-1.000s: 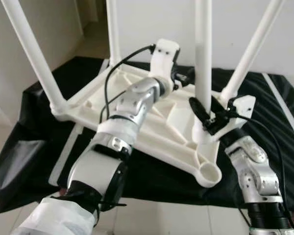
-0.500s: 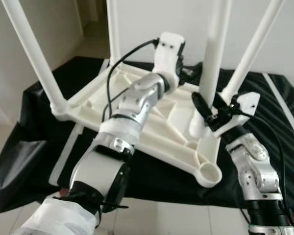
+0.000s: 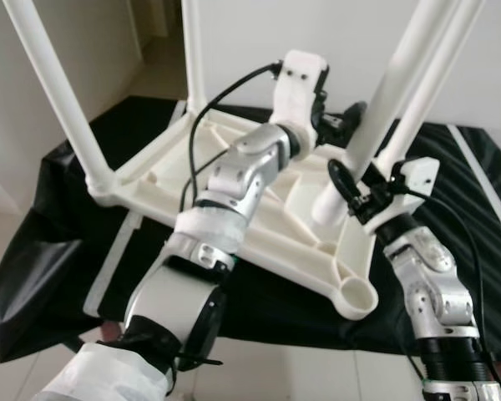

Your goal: Building children table

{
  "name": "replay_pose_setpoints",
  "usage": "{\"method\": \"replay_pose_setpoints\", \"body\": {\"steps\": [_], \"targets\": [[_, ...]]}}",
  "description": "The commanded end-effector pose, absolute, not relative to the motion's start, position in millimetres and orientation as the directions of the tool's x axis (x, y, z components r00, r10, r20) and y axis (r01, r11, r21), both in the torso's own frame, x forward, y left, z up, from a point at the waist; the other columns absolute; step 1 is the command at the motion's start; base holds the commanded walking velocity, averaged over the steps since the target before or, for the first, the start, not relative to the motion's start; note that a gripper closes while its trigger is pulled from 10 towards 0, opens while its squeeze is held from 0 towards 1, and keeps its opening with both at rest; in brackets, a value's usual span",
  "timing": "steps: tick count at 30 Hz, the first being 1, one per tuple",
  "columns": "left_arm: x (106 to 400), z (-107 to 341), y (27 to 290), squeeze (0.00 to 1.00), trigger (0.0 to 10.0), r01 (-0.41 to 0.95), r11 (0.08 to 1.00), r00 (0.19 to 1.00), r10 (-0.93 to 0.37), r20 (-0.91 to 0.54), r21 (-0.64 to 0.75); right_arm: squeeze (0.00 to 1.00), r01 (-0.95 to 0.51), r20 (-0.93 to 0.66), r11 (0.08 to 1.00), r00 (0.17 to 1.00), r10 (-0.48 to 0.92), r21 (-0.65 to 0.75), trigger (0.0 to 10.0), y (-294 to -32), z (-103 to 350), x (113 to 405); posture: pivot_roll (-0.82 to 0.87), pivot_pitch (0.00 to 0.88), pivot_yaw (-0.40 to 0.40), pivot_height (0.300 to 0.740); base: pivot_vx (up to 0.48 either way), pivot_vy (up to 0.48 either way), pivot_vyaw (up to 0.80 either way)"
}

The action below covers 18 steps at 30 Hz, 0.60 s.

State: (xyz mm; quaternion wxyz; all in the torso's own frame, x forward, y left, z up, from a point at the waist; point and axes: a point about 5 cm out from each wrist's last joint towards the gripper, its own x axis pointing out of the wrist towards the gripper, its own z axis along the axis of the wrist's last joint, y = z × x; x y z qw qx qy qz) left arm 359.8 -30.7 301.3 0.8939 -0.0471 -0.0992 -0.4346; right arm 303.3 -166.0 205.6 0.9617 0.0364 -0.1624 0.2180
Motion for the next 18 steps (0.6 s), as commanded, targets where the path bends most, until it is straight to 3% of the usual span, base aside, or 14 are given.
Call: {"method": "replay_pose_setpoints", "body": {"steps": [1,18], "targets": [[340.3,309.7,-52.1,0.00,10.0,0.894,0.445,0.421,-0.876,0.235,0.058,0.00,-0.451,0.276,0.893,0.858,0.433,0.001,10.0,-158.3,197.0,305.3,0.02,0.000,-0.049,0.740,0.000,0.000,0.00],[338.8,312.7,-52.3,0.00,10.0,0.892,0.448,0.425,-0.875,0.233,0.054,0.00,-0.451,0.270,0.892,0.860,0.434,0.004,10.0,-157.3,196.2,306.0,0.02,0.000,-0.047,0.740,0.000,0.000,0.00]]}}
